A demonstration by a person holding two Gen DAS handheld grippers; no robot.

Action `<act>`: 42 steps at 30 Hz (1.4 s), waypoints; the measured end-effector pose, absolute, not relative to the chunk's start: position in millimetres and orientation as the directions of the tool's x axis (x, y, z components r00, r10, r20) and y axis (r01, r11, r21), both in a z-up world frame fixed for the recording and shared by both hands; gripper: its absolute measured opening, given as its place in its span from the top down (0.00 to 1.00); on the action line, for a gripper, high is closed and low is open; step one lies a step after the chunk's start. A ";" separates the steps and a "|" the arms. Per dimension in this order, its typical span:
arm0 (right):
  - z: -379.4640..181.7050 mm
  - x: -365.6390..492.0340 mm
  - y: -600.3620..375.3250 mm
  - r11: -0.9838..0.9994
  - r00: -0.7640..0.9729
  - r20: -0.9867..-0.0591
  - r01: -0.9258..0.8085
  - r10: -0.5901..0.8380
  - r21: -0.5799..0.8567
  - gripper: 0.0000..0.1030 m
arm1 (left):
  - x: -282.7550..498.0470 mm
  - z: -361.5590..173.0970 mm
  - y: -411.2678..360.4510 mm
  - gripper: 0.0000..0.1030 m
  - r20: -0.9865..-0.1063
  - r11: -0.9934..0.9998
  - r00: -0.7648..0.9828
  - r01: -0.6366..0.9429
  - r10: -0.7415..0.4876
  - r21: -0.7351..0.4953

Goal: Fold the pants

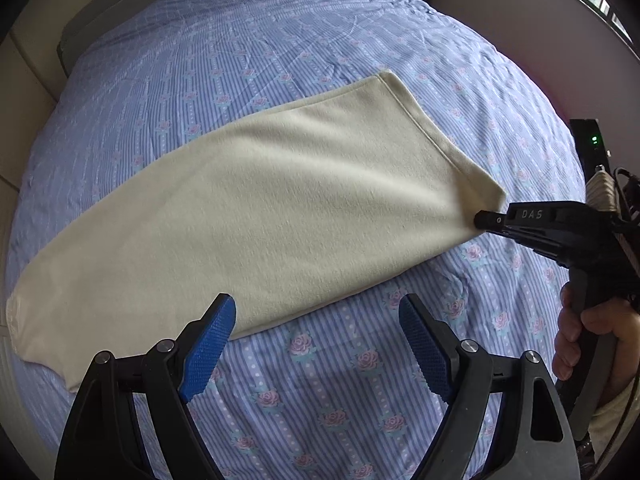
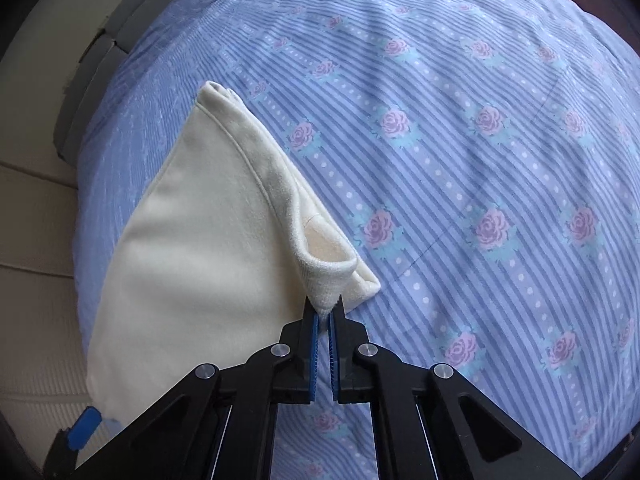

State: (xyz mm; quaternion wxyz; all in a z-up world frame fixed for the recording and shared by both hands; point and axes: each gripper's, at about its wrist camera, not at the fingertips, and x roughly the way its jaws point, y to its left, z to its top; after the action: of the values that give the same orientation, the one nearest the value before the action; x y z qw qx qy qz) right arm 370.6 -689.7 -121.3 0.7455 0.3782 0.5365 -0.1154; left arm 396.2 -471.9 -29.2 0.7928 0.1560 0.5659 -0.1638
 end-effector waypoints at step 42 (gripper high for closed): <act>-123.3 349.0 -703.6 0.539 0.567 -0.754 0.542 0.332 0.645 0.87 | 391.8 -38.2 -472.8 0.19 -0.952 0.901 0.299 0.429 -0.072 0.066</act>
State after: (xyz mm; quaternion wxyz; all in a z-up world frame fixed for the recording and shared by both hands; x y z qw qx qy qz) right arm 349.0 -703.6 -123.3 0.7470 0.4751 0.4598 -0.0702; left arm 391.8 -472.8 -38.2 0.7906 0.1562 0.5705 -0.1585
